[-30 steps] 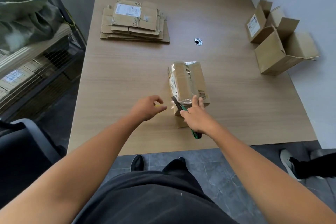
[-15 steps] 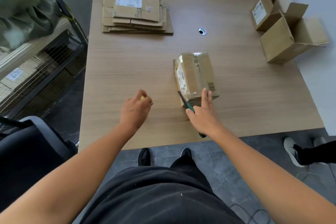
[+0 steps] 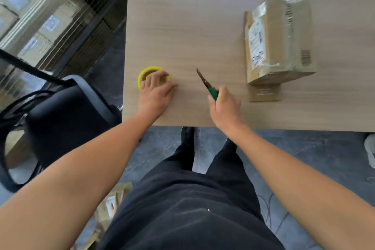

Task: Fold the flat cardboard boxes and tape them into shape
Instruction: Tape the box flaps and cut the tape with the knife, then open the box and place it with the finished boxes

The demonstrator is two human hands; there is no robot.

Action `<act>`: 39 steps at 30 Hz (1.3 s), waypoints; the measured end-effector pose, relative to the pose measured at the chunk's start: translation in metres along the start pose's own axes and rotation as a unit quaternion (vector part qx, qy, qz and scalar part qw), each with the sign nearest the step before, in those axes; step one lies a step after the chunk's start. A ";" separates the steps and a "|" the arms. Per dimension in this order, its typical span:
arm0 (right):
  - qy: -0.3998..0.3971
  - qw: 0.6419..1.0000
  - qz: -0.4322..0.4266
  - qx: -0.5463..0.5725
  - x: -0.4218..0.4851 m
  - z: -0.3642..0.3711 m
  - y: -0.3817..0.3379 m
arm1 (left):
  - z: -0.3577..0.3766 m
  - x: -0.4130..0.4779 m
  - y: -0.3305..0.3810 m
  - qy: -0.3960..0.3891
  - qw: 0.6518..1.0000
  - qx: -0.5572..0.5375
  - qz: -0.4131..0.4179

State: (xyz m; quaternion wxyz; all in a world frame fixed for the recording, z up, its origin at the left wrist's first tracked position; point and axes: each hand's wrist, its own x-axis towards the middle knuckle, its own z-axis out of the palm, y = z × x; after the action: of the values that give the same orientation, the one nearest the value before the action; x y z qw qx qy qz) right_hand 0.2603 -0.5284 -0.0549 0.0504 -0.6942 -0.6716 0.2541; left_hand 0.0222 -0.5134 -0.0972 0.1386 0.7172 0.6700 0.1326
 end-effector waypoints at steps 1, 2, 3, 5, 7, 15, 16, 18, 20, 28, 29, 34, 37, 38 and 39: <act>-0.002 1.000 0.005 -0.009 0.010 0.010 -0.008 | 0.000 0.000 -0.001 -0.010 1.000 -0.003 0.005; -0.007 1.000 0.010 -0.027 0.018 0.019 -0.015 | -0.001 0.000 -0.002 -0.024 1.000 -0.004 0.006; -0.012 0.999 0.014 -0.050 0.025 0.027 -0.021 | -0.002 0.000 -0.003 -0.038 0.999 -0.004 0.004; -0.016 0.996 0.017 -0.089 0.032 0.038 -0.031 | -0.004 0.000 -0.005 -0.063 0.998 -0.001 -0.003; -0.022 0.994 0.024 -0.104 0.034 0.041 -0.037 | -0.006 0.000 -0.005 -0.090 0.996 0.004 -0.008; -0.013 0.996 -0.077 -0.039 0.019 -0.028 -0.032 | -0.036 0.011 0.020 -0.084 0.992 -0.054 -0.071; 0.005 0.996 -0.089 -0.021 0.016 -0.044 -0.029 | -0.041 0.015 0.028 -0.073 0.992 -0.067 -0.077; 0.045 0.994 -0.104 0.007 0.011 -0.075 -0.021 | -0.049 0.030 0.050 -0.063 0.991 -0.098 -0.073; 0.079 0.992 -0.100 0.015 0.011 -0.106 -0.011 | -0.055 0.049 0.077 -0.053 0.990 -0.123 -0.045; 0.140 0.988 -0.019 0.058 0.043 -0.193 0.056 | -0.060 0.125 0.200 -0.051 0.980 -0.186 0.052; 0.143 0.987 -0.014 0.068 0.050 -0.199 0.065 | -0.057 0.134 0.214 -0.051 0.978 -0.195 0.058; 0.117 0.985 -0.014 0.129 0.096 -0.216 0.098 | -0.038 0.180 0.263 -0.075 0.968 -0.237 0.030; 0.086 0.980 -0.032 0.174 0.127 -0.218 0.110 | -0.021 0.202 0.275 -0.097 0.964 -0.248 -0.009; 0.074 0.979 -0.037 0.188 0.137 -0.216 0.113 | -0.017 0.207 0.277 -0.101 0.962 -0.253 -0.024; 0.059 0.977 -0.042 0.202 0.146 -0.214 0.115 | -0.014 0.211 0.277 -0.095 0.959 -0.263 -0.037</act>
State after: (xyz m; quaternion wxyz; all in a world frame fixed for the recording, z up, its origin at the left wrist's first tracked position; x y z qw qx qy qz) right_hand 0.4502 -0.3412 0.0419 0.2397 -0.6543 -0.6310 0.3409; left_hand 0.2874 -0.3206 0.0212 0.3899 0.6392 0.6216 0.2303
